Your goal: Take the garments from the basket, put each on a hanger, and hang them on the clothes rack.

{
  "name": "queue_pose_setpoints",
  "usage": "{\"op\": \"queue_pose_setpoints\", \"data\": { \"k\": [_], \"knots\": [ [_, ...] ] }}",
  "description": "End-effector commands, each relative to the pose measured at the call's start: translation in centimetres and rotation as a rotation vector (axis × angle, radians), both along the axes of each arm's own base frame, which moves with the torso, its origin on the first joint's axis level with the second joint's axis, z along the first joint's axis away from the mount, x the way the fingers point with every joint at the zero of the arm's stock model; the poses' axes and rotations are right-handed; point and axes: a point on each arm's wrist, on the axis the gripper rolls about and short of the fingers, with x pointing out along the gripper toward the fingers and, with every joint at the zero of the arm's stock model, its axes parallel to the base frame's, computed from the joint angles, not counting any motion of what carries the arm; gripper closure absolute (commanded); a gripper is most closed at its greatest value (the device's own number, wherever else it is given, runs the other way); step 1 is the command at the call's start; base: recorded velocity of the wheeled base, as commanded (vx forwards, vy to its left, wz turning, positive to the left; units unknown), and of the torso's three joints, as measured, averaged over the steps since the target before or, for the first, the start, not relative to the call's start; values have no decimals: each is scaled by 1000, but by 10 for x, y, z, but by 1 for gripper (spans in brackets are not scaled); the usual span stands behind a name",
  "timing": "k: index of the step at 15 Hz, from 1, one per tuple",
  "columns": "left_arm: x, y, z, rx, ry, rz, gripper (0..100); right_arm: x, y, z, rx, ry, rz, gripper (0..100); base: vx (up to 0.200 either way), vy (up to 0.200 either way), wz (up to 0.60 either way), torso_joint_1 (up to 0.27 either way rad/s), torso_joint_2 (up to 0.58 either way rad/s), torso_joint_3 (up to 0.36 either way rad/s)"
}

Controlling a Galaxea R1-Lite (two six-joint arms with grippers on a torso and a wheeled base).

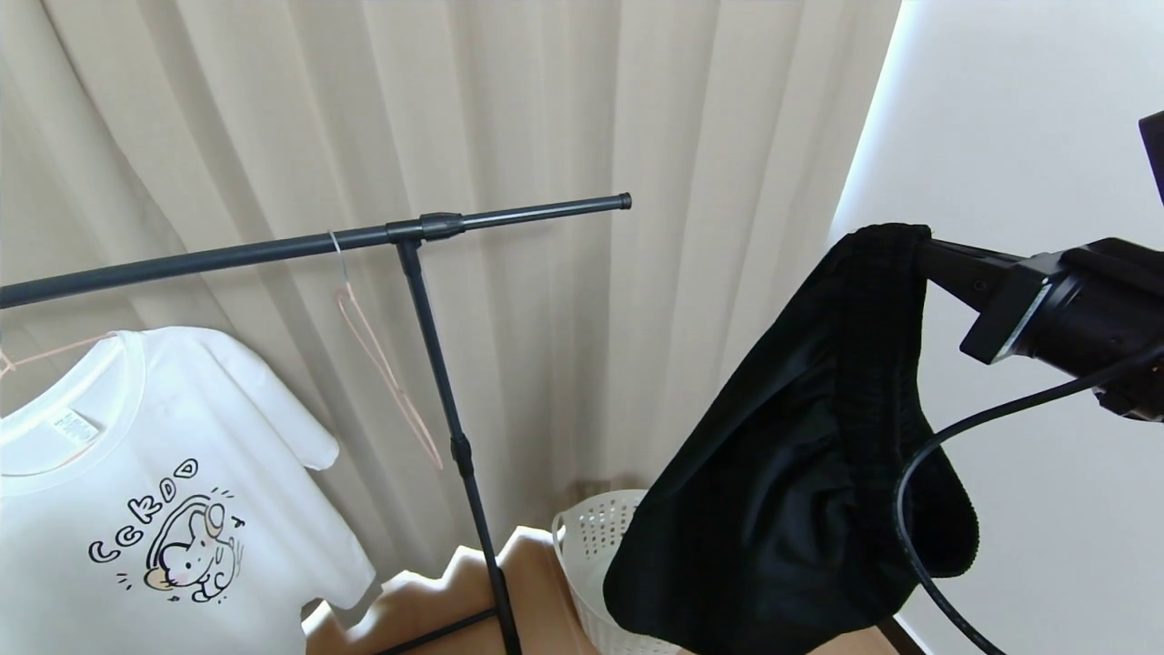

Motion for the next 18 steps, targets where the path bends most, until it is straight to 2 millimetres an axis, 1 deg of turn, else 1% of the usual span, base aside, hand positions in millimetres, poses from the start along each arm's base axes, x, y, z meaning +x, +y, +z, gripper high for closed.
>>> {"op": "queue_pose_setpoints", "data": {
  "k": [1,2,9,12,17,18],
  "knots": [
    [0,0,0,0,1,1,0,-2,-1,-2,-1,3,1,100,0,0,0,119,-286,-134],
    [0,0,0,0,1,1,0,-2,-1,-2,-3,7,1,100,0,0,0,51,-76,-46],
    [0,0,0,0,-1,5,0,-1,-1,-5,-8,15,-2,100,0,0,600,12,-10,-6],
    [0,0,0,-2,-1,4,0,-2,-1,-6,-9,18,-1,100,0,0,0,0,0,0],
    [0,0,0,-3,-1,5,0,-2,-1,-6,-9,18,-1,100,-200,0,0,8,3,-1],
    [0,0,0,-3,-1,5,0,-2,-1,-6,-9,18,-1,100,0,200,0,-12,2,2]
  ]
}}
